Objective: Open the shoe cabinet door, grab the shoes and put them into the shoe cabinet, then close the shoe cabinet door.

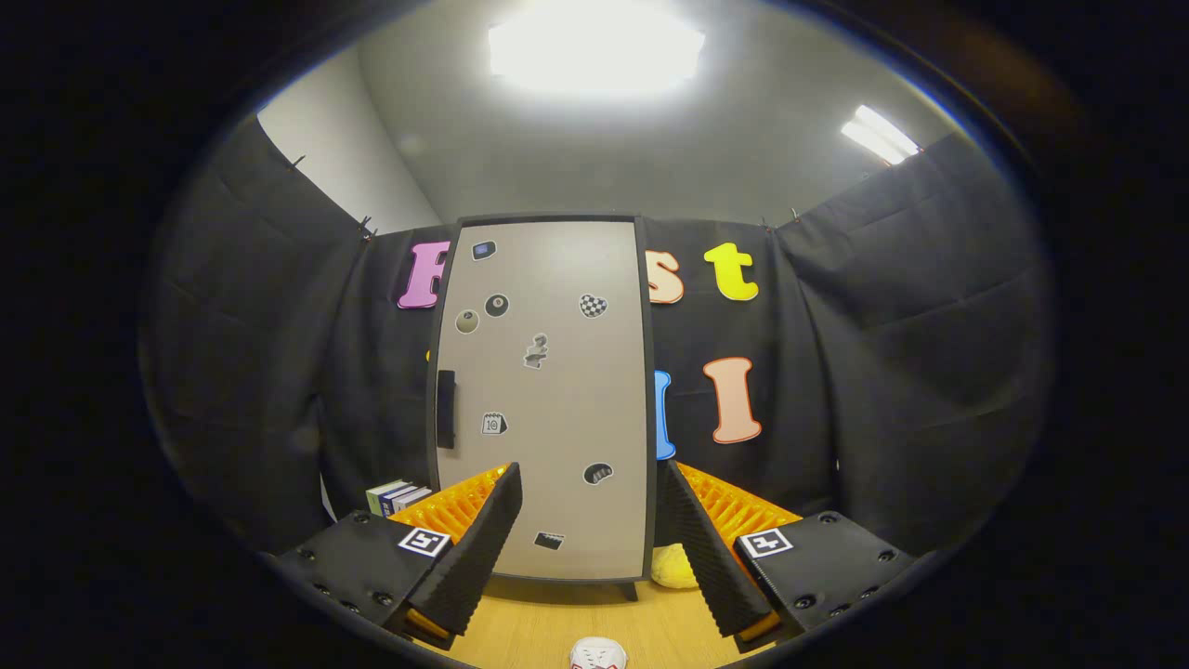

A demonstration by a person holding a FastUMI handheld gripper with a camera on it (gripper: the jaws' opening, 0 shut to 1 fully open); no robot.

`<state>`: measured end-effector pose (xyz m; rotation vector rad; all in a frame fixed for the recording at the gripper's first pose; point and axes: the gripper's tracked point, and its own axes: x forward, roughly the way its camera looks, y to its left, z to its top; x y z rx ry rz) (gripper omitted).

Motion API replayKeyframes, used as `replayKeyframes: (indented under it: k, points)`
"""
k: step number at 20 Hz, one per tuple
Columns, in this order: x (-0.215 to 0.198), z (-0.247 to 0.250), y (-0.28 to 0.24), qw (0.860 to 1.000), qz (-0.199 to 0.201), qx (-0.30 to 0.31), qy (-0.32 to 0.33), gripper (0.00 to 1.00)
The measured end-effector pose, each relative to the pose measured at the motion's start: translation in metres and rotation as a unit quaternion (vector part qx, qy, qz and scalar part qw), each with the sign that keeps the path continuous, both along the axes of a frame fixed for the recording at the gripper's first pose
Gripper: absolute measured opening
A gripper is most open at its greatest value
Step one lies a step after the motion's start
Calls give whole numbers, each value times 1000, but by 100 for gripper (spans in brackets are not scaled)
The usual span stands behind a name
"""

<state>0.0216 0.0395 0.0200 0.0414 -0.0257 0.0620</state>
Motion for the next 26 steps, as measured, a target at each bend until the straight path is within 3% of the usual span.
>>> replayKeyframes:
  k: [19,26]
  points:
    - [149,25,161,994,112,5,0,97]
    - [216,8,208,991,130,-2,14,97]
